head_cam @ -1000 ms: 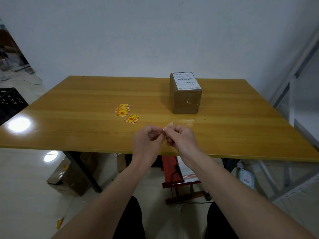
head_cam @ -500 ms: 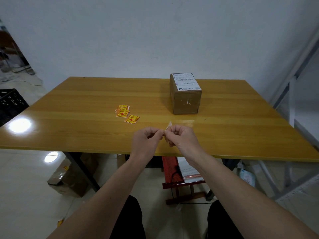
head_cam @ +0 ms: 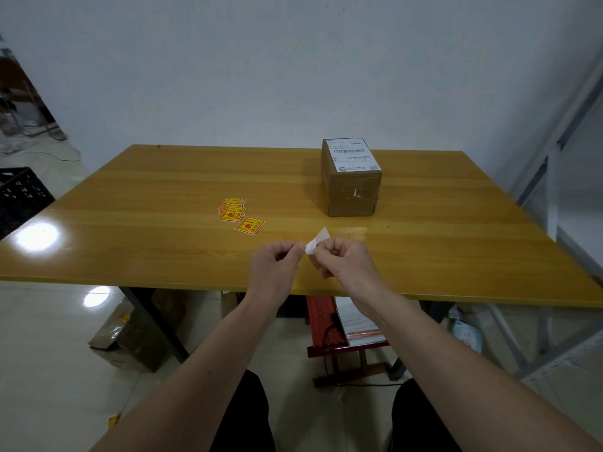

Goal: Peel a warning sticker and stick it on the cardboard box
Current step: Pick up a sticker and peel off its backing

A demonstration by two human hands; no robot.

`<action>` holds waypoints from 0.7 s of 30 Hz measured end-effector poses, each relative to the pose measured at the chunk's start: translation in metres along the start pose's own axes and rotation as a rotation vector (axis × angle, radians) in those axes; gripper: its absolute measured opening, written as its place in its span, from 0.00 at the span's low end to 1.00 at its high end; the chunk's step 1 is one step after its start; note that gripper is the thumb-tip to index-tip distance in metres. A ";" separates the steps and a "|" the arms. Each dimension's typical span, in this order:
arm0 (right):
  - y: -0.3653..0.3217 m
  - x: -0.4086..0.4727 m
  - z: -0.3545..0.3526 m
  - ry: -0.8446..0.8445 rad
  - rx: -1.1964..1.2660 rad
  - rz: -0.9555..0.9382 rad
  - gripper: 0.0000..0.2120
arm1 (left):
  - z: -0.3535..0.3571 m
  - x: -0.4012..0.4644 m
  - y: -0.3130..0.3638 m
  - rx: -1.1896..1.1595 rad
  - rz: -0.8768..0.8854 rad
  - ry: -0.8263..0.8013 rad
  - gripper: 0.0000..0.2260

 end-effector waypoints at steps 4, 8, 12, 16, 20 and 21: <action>0.001 0.000 -0.001 0.006 0.004 0.011 0.08 | -0.003 0.001 -0.003 -0.007 -0.023 0.045 0.10; 0.001 0.000 0.000 0.008 0.011 0.023 0.07 | -0.006 0.002 -0.004 -0.026 -0.037 0.086 0.09; 0.001 0.000 -0.001 0.013 0.010 0.026 0.06 | -0.008 0.002 -0.005 -0.050 -0.051 0.134 0.09; 0.004 0.001 -0.003 0.019 0.014 0.035 0.05 | -0.009 0.002 -0.006 -0.063 -0.074 0.167 0.08; 0.007 0.002 -0.006 0.027 0.008 0.053 0.02 | -0.012 0.003 -0.010 -0.121 -0.144 0.213 0.08; 0.008 0.002 -0.006 0.028 0.010 0.054 0.02 | -0.012 0.003 -0.011 -0.142 -0.161 0.223 0.08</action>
Point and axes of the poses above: each hand's wrist, its own x-axis towards the middle knuckle, its own z-axis out of the palm, y = z × x, the point moved 6 cm from there along x, towards the middle knuckle, and after that the axes turned 2 degrees about -y, right-handed, at the moved point
